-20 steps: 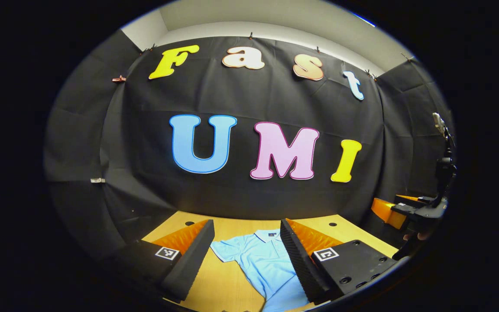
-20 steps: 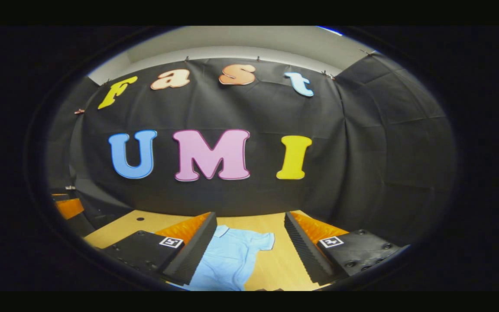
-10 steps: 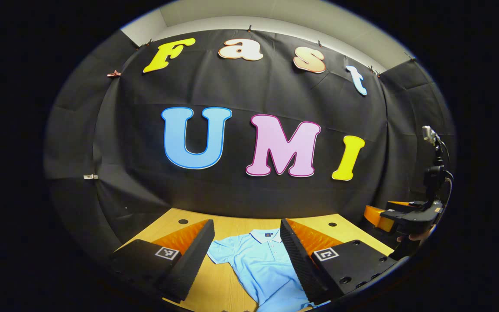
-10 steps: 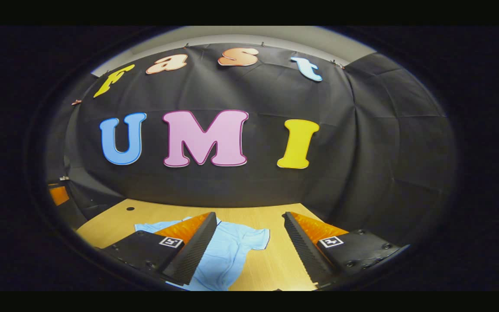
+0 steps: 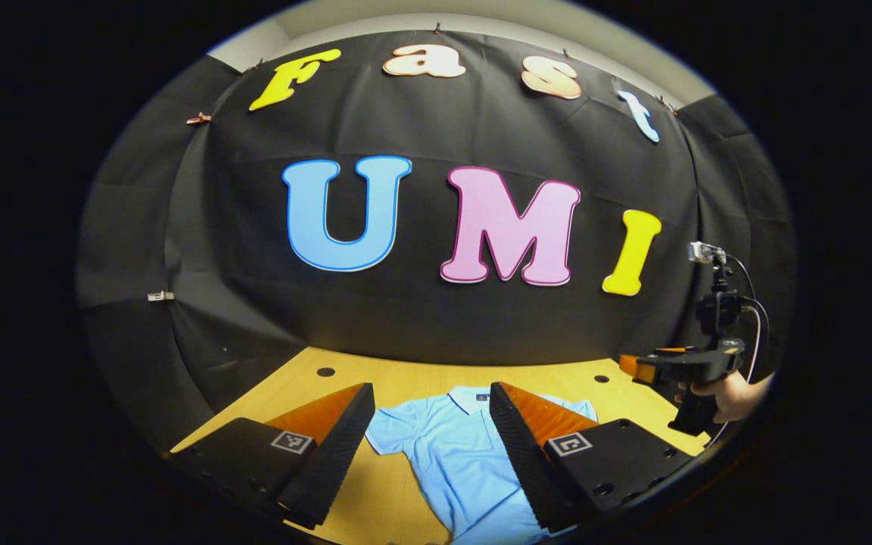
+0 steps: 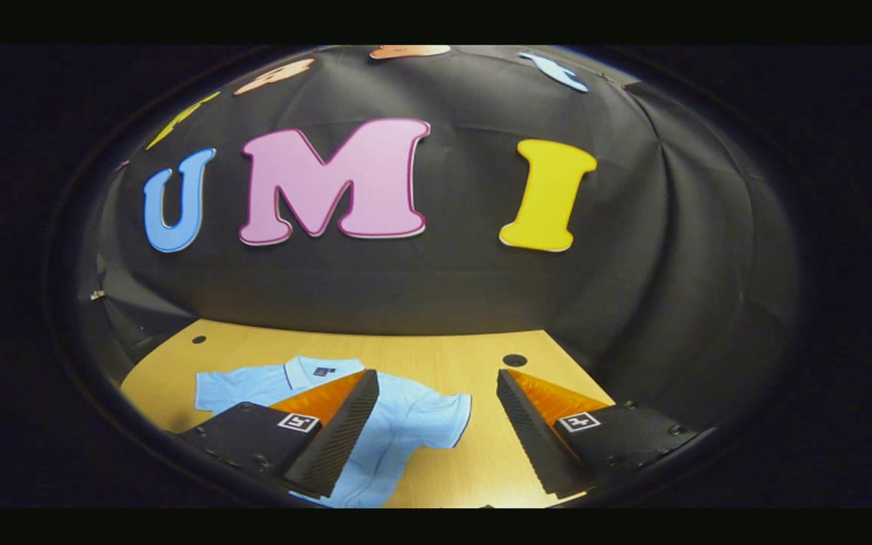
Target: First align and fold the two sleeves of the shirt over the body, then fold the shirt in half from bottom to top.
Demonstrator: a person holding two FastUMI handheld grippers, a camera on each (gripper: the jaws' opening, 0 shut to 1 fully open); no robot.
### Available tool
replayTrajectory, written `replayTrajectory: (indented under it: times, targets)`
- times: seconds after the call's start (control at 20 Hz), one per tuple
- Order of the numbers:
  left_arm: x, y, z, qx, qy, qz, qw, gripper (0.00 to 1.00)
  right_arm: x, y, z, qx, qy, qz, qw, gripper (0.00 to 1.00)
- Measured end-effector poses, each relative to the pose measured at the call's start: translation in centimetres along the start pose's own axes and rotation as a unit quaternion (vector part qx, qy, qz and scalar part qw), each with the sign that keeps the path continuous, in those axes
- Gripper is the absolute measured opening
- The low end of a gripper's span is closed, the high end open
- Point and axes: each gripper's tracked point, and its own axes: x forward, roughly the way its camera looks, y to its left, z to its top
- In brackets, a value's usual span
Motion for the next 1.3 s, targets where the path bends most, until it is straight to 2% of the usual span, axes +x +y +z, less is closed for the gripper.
replayTrajectory:
  times: [0.25,0.45,0.5,0.55,0.7,0.85,0.95,1.0,1.05,1.15,1.3]
  targets:
    - [2.1,-0.7,-3.3,-0.028,0.045,0.002,0.999,0.97,7.3,-1.2,-5.6,-0.003,0.076,0.012,0.997,0.98]
    - [3.9,-0.3,-4.1,-0.037,0.063,0.013,0.997,0.97,12.2,-1.8,-11.1,-0.012,0.140,0.027,0.990,0.96]
    - [4.5,-0.4,-4.3,-0.038,0.066,0.015,0.997,0.97,13.3,-2.1,-12.4,-0.016,0.152,0.027,0.988,0.98]
    - [5.0,-0.4,-4.5,-0.040,0.068,0.016,0.997,0.97,14.3,-2.3,-13.4,-0.017,0.163,0.026,0.986,0.95]
    - [5.9,-0.5,-4.9,-0.037,0.077,0.015,0.996,0.97,16.2,-3.5,-15.5,-0.001,0.184,0.017,0.983,0.98]
    - [6.5,-0.9,-5.2,-0.028,0.083,0.009,0.996,0.97,17.1,-4.8,-16.6,0.014,0.200,0.014,0.980,0.95]
    - [6.7,-1.0,-5.0,-0.025,0.083,0.009,0.996,0.97,17.3,-4.6,-17.1,0.012,0.204,0.021,0.979,0.94]
    - [6.7,-1.1,-4.9,-0.026,0.084,0.010,0.996,0.97,17.9,-4.4,-17.2,0.007,0.205,0.030,0.978,0.97]
    - [6.9,-1.2,-5.2,-0.028,0.084,0.011,0.996,0.97,17.4,-3.9,-17.3,0.002,0.205,0.038,0.978,0.93]
    - [7.2,-1.6,-5.2,-0.030,0.084,0.010,0.996,0.97,17.6,-3.1,-17.5,-0.007,0.201,0.055,0.978,0.76]
    - [7.5,-2.3,-5.0,-0.028,0.082,0.006,0.996,0.97,17.8,-2.4,-17.3,-0.019,0.195,0.061,0.979,0.21]
